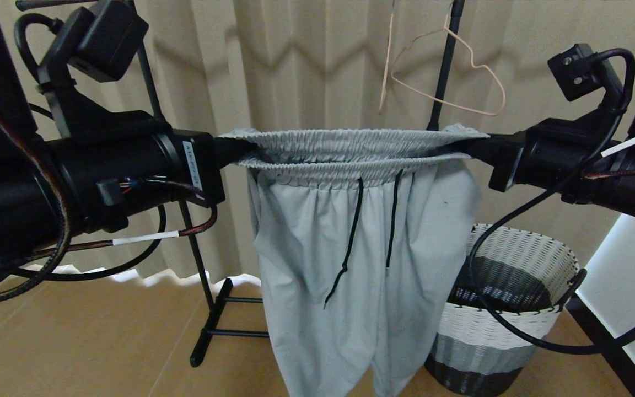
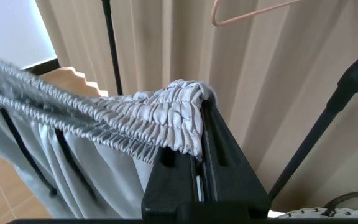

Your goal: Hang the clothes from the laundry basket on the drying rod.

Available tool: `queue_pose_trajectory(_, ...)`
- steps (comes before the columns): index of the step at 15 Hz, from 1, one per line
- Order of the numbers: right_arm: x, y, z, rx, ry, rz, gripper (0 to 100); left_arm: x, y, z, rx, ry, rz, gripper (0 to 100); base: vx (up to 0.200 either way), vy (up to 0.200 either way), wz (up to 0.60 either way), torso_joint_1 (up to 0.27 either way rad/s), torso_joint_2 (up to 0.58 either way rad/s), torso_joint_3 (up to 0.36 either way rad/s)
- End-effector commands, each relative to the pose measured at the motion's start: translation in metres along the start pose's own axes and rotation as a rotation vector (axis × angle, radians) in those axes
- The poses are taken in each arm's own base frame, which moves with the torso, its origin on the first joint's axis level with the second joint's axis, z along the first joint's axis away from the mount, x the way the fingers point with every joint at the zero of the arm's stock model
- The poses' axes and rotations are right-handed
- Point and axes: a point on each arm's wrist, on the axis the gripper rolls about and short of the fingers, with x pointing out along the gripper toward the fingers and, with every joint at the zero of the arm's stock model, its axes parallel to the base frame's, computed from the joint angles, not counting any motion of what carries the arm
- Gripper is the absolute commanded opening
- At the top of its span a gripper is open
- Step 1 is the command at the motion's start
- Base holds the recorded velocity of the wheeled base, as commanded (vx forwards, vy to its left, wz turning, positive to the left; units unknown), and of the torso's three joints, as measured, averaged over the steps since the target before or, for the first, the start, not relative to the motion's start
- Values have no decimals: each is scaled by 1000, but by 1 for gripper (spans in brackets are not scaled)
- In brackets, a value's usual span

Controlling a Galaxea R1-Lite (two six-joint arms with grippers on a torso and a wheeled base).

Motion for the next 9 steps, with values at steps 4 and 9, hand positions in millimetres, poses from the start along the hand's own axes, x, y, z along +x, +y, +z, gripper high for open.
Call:
queue_pose_trajectory(4, -37, 10, 6, -4, -14, 2, 0, 27, 0, 10, 0, -44, -1, 0, 0, 0, 0, 0, 0, 0)
queue_pose_trajectory(9, -83, 27, 10, 8, 20, 35, 0, 75, 0, 7, 0, -24, -1, 0, 0, 0, 0, 0, 0, 0)
